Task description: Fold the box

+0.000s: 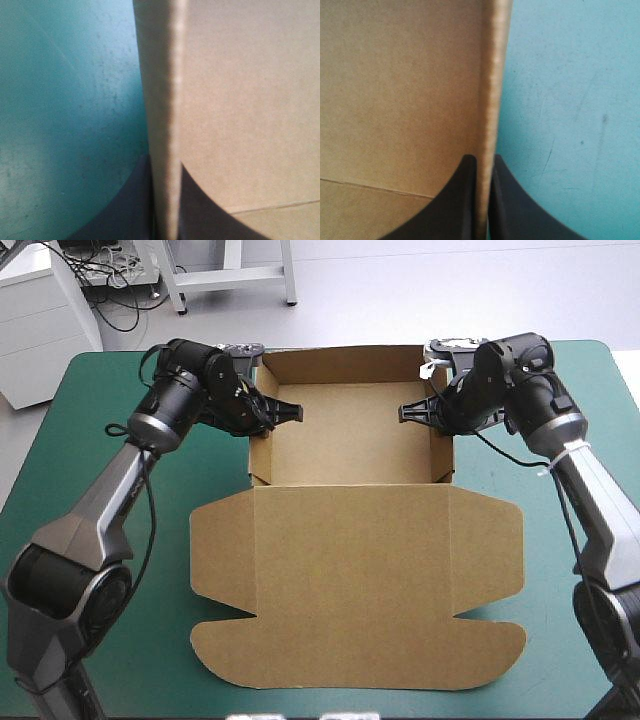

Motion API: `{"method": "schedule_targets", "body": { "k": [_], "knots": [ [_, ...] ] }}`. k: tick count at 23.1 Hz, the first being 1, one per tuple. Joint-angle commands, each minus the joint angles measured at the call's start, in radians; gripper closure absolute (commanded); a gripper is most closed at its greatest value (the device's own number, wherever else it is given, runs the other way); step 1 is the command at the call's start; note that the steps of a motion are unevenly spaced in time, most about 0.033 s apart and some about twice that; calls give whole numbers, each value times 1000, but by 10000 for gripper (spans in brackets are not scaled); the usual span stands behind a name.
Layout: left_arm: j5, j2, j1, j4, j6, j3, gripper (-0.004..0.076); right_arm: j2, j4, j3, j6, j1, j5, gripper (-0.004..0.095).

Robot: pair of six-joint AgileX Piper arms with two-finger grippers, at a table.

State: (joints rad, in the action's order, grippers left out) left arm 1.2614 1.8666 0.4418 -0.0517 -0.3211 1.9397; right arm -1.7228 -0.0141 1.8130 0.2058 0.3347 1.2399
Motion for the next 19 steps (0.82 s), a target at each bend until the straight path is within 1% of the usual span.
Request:
{"method": "schedule_targets", "body": {
  "k": [1, 4, 8, 13, 19],
  "knots": [
    [36, 20, 9, -62, 15, 47, 756, -3, -35, 38, -27, 5, -9, 916],
    [36, 71, 9, -53, 15, 47, 756, -48, -29, 38, -56, 3, -9, 916],
    [36, 116, 9, -68, 10, 47, 756, -105, -29, 38, -58, 3, 7, 916],
    [36, 135, 9, -34, 7, 47, 756, -160, -36, 38, -62, 3, 6, 916],
    [36, 136, 9, -57, 7, 47, 756, -202, -42, 38, -62, 3, 6, 916]
  ]
}}
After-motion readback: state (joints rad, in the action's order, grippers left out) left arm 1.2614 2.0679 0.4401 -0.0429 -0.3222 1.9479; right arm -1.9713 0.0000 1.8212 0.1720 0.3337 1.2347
